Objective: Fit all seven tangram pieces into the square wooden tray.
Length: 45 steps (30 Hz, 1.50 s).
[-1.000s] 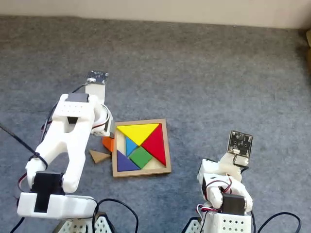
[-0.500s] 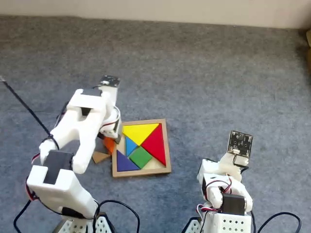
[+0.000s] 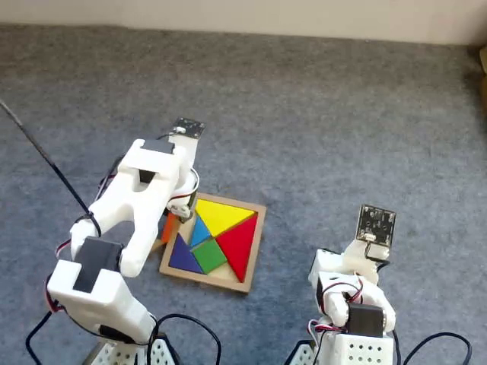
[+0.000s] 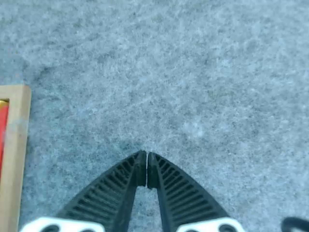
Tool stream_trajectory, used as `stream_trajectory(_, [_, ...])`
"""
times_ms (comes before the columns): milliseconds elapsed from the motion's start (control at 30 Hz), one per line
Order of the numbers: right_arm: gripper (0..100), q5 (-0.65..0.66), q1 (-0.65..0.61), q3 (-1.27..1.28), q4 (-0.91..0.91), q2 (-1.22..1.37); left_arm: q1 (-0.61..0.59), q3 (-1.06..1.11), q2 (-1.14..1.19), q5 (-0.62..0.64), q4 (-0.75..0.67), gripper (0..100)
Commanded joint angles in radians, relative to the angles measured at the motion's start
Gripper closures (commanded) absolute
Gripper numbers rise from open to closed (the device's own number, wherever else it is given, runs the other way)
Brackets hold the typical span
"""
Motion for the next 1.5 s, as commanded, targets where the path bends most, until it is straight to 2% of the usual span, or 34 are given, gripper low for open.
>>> stream_trajectory(0, [97.9,-0.008,0.008,0.111,-0.002,-0.018,0.03,0.008,-0.122,0.006,0.023,94])
stream_trajectory(167, [97.9,-0.008,0.007,0.111,-0.002,-0.018,0.042,0.068,-0.219,0.008,0.023,94])
stream_trajectory(333, [97.9,-0.008,0.005,0.111,-0.002,-0.018,0.114,0.101,-0.262,0.006,0.023,93])
stream_trajectory(533, [97.9,-0.008,0.005,0.111,-0.002,-0.018,0.133,0.099,-0.223,0.012,0.015,81])
stream_trajectory(967, [97.9,-0.008,0.008,0.111,-0.002,-0.019,0.128,0.091,-0.206,0.054,0.021,80])
stream_trajectory(1167, [97.9,-0.008,0.01,0.111,-0.002,-0.019,0.093,0.119,-0.352,0.049,0.023,87])
stream_trajectory(1267, [97.9,-0.008,0.01,0.111,-0.002,-0.019,0.068,0.168,-0.43,0.048,0.014,87])
stream_trajectory(1400, [97.9,-0.008,0.01,0.111,-0.002,-0.019,-0.021,0.216,-0.443,0.044,-0.032,87])
stream_trajectory(1467, [97.9,-0.008,0.01,0.111,-0.002,-0.019,-0.061,0.243,-0.42,-0.018,-0.08,87])
